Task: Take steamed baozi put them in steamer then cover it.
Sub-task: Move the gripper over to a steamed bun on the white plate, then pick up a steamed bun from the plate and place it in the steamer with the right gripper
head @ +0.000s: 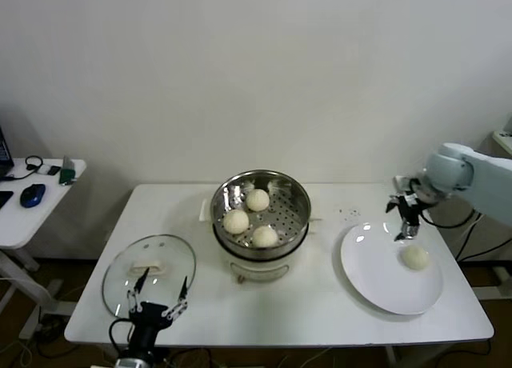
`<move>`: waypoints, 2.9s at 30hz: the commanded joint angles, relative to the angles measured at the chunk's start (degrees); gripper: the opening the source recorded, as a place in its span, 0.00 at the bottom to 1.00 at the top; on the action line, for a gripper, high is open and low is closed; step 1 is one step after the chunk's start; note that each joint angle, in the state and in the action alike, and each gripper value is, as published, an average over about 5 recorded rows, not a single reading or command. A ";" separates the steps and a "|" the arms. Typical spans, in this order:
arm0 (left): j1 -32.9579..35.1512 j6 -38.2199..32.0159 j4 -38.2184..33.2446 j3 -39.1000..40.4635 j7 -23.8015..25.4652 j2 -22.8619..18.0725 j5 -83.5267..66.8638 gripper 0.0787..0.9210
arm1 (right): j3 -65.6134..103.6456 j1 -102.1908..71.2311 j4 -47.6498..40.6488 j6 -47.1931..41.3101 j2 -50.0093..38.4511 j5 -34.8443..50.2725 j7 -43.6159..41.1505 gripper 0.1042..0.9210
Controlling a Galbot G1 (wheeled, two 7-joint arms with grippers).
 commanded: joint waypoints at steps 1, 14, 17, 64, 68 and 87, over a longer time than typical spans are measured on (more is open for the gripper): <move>0.43 0.33 0.11 -0.04 -0.10 -0.47 0.98 0.88 | 17.57 -19.22 -12.35 7.28 -4.42 -11.02 -4.17 0.88; -0.65 1.79 -0.04 0.81 -0.73 -1.57 2.58 0.88 | 25.15 -27.61 -21.45 11.95 3.47 -19.51 -4.75 0.88; -0.68 1.86 0.05 0.78 -0.75 -1.57 2.62 0.88 | 26.01 -28.57 -22.26 11.93 4.70 -20.11 -4.76 0.88; 0.29 0.80 -0.57 2.65 0.84 -1.11 2.86 0.88 | -15.63 18.65 -16.05 -1.43 20.64 32.46 1.70 0.66; 0.39 0.33 -0.57 3.25 0.76 -0.89 3.05 0.88 | -21.14 23.37 -16.65 -1.90 27.84 39.88 2.07 0.66; 0.21 1.80 -2.29 5.49 0.19 -1.27 7.24 0.88 | -24.76 20.80 -11.22 -8.65 44.83 44.28 8.62 0.67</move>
